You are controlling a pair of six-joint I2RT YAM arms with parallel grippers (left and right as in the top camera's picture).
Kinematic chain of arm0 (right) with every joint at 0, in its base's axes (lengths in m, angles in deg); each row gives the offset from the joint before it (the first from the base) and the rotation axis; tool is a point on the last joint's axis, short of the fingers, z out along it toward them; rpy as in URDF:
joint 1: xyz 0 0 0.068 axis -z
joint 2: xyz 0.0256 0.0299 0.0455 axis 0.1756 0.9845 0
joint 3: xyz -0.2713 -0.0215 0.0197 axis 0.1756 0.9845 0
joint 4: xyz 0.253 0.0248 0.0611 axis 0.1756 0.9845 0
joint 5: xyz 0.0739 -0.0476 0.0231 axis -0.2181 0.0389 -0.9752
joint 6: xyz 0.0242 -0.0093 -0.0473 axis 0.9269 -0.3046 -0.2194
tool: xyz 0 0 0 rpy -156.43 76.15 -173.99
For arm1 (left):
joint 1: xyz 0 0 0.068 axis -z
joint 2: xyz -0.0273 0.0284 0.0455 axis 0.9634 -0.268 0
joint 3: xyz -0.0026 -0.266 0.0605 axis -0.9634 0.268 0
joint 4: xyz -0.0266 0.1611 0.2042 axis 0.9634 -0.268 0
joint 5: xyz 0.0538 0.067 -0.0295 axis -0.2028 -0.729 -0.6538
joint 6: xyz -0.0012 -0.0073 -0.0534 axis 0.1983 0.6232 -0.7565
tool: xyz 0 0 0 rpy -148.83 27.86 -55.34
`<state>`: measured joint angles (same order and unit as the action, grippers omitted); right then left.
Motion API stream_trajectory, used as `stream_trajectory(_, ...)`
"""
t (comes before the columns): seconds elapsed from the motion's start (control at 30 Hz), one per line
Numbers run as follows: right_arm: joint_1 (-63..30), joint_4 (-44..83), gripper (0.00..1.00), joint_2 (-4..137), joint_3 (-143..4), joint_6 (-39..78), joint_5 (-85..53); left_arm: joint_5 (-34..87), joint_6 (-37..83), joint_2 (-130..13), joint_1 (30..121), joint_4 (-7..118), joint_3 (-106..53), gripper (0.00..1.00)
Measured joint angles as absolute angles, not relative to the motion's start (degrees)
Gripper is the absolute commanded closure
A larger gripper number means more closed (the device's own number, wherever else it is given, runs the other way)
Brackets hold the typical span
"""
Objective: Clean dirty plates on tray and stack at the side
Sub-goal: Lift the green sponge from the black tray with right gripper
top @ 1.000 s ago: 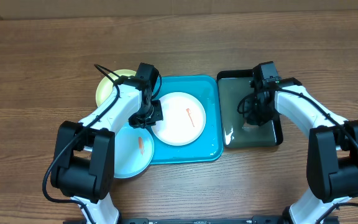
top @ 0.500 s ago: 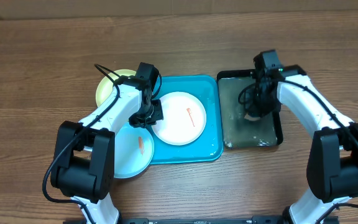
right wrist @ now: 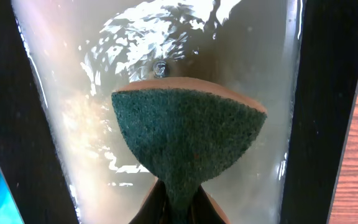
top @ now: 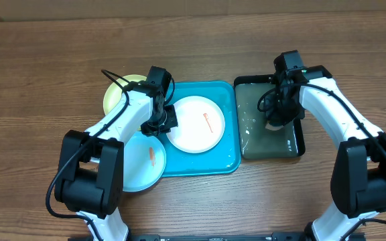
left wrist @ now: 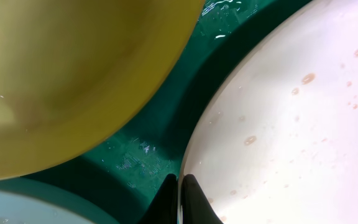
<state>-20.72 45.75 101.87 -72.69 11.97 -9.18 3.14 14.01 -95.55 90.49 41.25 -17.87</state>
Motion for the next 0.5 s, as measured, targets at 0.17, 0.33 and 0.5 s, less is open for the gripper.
stream_trajectory(0.17, -21.4, 46.2, 0.96, 101.9, -73.5, 9.8, -9.2, 3.4, 13.9, -95.6, 90.5, 40.9, -17.9, 0.95)
stream_trajectory(0.33, -23.7, 46.4, 0.96, 101.9, -73.5, 8.1, -8.7, 3.8, 13.7, -95.6, 90.2, 40.8, -17.9, 0.96)
stream_trajectory(0.5, -24.9, 46.9, 0.96, 101.9, -73.5, 7.5, -7.8, 4.0, 13.2, -95.6, 90.1, 39.7, -17.9, 0.96)
